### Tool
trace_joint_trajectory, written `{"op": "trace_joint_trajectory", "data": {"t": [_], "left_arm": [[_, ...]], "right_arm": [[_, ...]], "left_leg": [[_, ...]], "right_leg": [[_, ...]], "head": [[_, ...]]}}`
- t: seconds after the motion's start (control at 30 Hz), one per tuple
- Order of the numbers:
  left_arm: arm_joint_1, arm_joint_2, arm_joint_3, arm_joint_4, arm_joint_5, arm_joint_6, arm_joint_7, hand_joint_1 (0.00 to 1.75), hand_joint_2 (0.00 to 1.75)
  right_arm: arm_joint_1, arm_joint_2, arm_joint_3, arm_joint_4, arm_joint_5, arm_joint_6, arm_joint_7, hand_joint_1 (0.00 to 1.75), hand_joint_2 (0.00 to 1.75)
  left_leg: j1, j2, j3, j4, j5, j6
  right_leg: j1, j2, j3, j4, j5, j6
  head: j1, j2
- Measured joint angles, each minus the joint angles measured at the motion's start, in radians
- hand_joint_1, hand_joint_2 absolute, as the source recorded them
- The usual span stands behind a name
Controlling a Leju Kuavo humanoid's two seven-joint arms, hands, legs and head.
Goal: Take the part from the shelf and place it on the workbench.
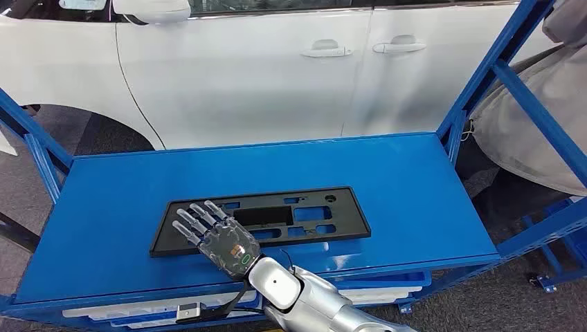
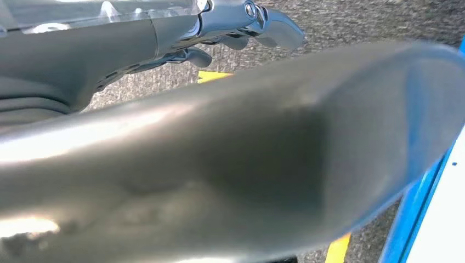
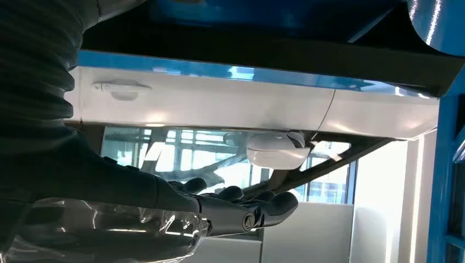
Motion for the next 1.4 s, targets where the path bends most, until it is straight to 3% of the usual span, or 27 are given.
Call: {"op": "trace_joint_trajectory", "data": {"t": [0.1,0.13,0.17,0.23,0.3,0.37,0.47,0.5,0.57,0.63,0.67,0.7,0.77,0.83,0.9,0.97,1.0,1.1,1.13,1.17,1.2,1.3,1.33,1.4], "left_arm": [[0.0,0.002,-0.004,0.0,0.0,-0.002,-0.001,0.0,0.0],[0.001,0.002,-0.006,0.0,0.0,-0.002,-0.001,0.0,0.0],[0.001,0.002,-0.007,0.0,0.0,-0.002,-0.001,0.0,0.0],[0.001,0.002,-0.011,0.0,0.0,-0.002,-0.001,0.0,0.0],[0.0,0.001,-0.014,0.0,0.0,-0.004,-0.002,0.0,0.0],[0.001,0.001,-0.017,0.0,0.0,-0.008,-0.003,0.0,0.0],[0.002,0.004,-0.021,0.0,0.0,-0.015,-0.004,0.0,0.0],[0.001,0.005,-0.021,0.0,0.0,-0.016,-0.004,0.0,0.0],[0.003,0.008,-0.022,0.001,0.0,-0.017,-0.004,0.0,0.0],[0.006,0.01,-0.022,0.002,0.0,-0.017,-0.003,0.0,0.0],[0.007,0.011,-0.022,0.002,0.0,-0.016,-0.002,0.0,0.0],[0.008,0.011,-0.022,0.002,0.0,-0.016,-0.002,0.0,0.0],[0.007,0.012,-0.022,0.002,0.0,-0.016,-0.002,0.0,0.0],[0.005,0.014,-0.023,0.002,0.0,-0.016,-0.003,0.0,0.0],[0.005,0.015,-0.023,0.002,0.0,-0.017,-0.004,0.0,0.0],[0.005,0.016,-0.025,0.002,0.0,-0.017,-0.004,0.0,0.0],[0.004,0.017,-0.026,0.002,0.0,-0.017,-0.004,0.0,0.0],[0.003,0.018,-0.029,0.003,0.0,-0.016,-0.004,0.0,0.0],[0.003,0.018,-0.029,0.003,0.0,-0.015,-0.003,0.0,0.0],[0.003,0.018,-0.029,0.003,0.0,-0.013,-0.002,0.0,0.0],[0.003,0.018,-0.03,0.003,0.0,-0.011,-0.001,0.0,0.0],[0.002,0.018,-0.03,0.003,0.0,-0.008,-0.001,0.0,0.0],[0.002,0.018,-0.029,0.003,0.0,-0.008,-0.001,0.0,0.0],[0.003,0.019,-0.029,0.003,0.0,-0.009,-0.002,0.0,0.0]], "right_arm": [[0.0,-0.002,-0.008,0.03,0.01,0.0,0.016,0.0,1.75],[0.0,-0.004,-0.011,0.045,0.015,0.0,0.024,0.0,1.75],[-0.001,-0.005,-0.015,0.059,0.021,0.0,0.03,0.0,1.75],[-0.007,-0.005,-0.024,0.081,0.031,0.0,0.043,0.0,1.75],[-0.018,-0.005,-0.033,0.101,0.04,-0.001,0.059,0.0,1.75],[-0.027,-0.006,-0.043,0.118,0.047,-0.002,0.077,0.0,1.75],[-0.035,-0.008,-0.06,0.134,0.057,-0.003,0.099,0.0,1.75],[-0.037,-0.009,-0.065,0.139,0.062,-0.003,0.106,0.0,1.75],[-0.038,-0.013,-0.075,0.146,0.073,-0.003,0.123,0.0,1.75],[-0.038,-0.018,-0.085,0.151,0.084,-0.003,0.139,0.0,1.75],[-0.038,-0.019,-0.091,0.152,0.088,-0.004,0.147,0.0,1.75],[-0.039,-0.021,-0.097,0.153,0.092,-0.004,0.153,0.0,1.75],[-0.042,-0.023,-0.109,0.155,0.094,-0.004,0.161,0.17,1.75],[-0.046,-0.026,-0.121,0.16,0.093,-0.004,0.162,1.02,1.75],[-0.048,-0.028,-0.133,0.169,0.089,-0.004,0.159,1.73,1.75],[-0.049,-0.029,-0.143,0.178,0.086,-0.004,0.152,1.75,1.75],[-0.049,-0.029,-0.147,0.182,0.085,-0.004,0.149,1.75,1.75],[-0.047,-0.032,-0.154,0.196,0.083,-0.004,0.138,1.75,1.75],[-0.045,-0.033,-0.155,0.2,0.082,-0.004,0.133,1.75,1.75],[-0.043,-0.033,-0.156,0.204,0.08,-0.004,0.128,1.75,1.75],[-0.042,-0.033,-0.158,0.207,0.078,-0.004,0.124,1.75,1.75],[-0.043,-0.033,-0.163,0.211,0.072,-0.004,0.118,1.75,1.75],[-0.043,-0.033,-0.166,0.211,0.071,-0.004,0.117,1.75,1.75],[-0.044,-0.033,-0.171,0.213,0.07,-0.004,0.115,1.75,1.75]], "left_leg": [[-0.004,0.0,-0.003,0.001,0.0,0.002],[-0.005,0.0,-0.003,0.001,0.0,0.003],[-0.007,-0.001,-0.002,0.001,0.0,0.003],[-0.011,-0.002,0.001,0.001,0.0,0.003],[-0.015,-0.002,0.001,0.001,-0.001,-0.002],[-0.016,0.0,0.0,0.0,-0.002,-0.011],[-0.015,0.003,-0.005,0.017,-0.018,-0.026],[-0.015,0.003,-0.02,0.053,-0.041,-0.03],[-0.011,0.003,-0.077,0.18,-0.105,-0.037],[-0.009,0.003,-0.123,0.276,-0.134,-0.043],[-0.007,0.004,-0.121,0.27,-0.12,-0.045],[-0.005,0.004,-0.099,0.223,-0.088,-0.047],[-0.003,0.005,-0.028,0.078,-0.025,-0.046],[-0.006,0.003,0.009,0.002,-0.005,-0.035],[-0.008,0.001,0.009,-0.001,-0.006,-0.02],[-0.005,0.001,0.008,-0.004,-0.001,-0.008],[-0.003,0.002,0.008,-0.006,0.001,-0.002],[-0.003,0.003,0.003,-0.006,0.004,0.005],[-0.004,0.002,0.002,-0.006,0.004,0.005],[-0.004,0.002,0.002,-0.006,0.004,0.005],[-0.004,0.001,0.003,-0.006,0.003,0.004],[-0.007,-0.002,0.006,-0.005,0.002,-0.003],[-0.009,-0.002,0.006,-0.005,0.001,-0.009],[-0.009,-0.002,0.006,-0.008,0.002,-0.021]], "right_leg": [[0.0,0.0,-0.073,0.141,-0.048,0.001],[0.001,0.0,-0.088,0.168,-0.048,-0.001],[0.002,0.0,-0.084,0.152,-0.028,-0.006],[0.008,0.0,-0.024,0.022,0.044,-0.023],[0.016,-0.003,0.031,-0.098,0.087,-0.037],[0.021,-0.004,0.043,-0.13,0.091,-0.04],[0.013,-0.004,0.053,-0.15,0.102,-0.049],[0.01,-0.005,0.057,-0.157,0.106,-0.052],[0.009,-0.007,0.058,-0.16,0.108,-0.057],[0.01,-0.007,0.058,-0.158,0.107,-0.057],[0.01,-0.006,0.058,-0.156,0.106,-0.056],[0.009,-0.006,0.059,-0.154,0.104,-0.054],[0.009,-0.004,0.059,-0.145,0.098,-0.046],[0.012,-0.003,0.056,-0.138,0.094,-0.036],[0.013,-0.002,0.055,-0.138,0.095,-0.027],[0.011,-0.001,0.048,-0.12,0.081,-0.017],[0.01,-0.001,0.033,-0.087,0.06,-0.012],[0.005,0.0,-0.06,0.106,-0.033,-0.002],[0.004,0.0,-0.083,0.152,-0.044,-0.001],[0.003,0.0,-0.088,0.16,-0.036,-0.001],[0.002,0.0,-0.071,0.123,-0.008,-0.004],[0.007,0.0,0.029,-0.087,0.082,-0.018],[0.009,0.0,0.045,-0.123,0.092,-0.022],[0.013,0.0,0.049,-0.137,0.093,-0.03]], "head": [[0.0,0.0],[0.0,0.0],[0.0,0.0],[0.0,0.0],[0.0,0.0],[0.001,0.0],[0.001,0.0],[0.0,0.0],[-0.002,0.0],[-0.002,0.0],[-0.002,0.0],[-0.002,0.0],[-0.002,0.0],[-0.002,0.0],[-0.001,0.0],[0.0,0.0],[0.001,0.0],[0.004,0.0],[0.004,0.0],[0.004,0.0],[0.004,0.0],[0.004,0.0],[0.003,0.0],[0.003,0.0]]}}
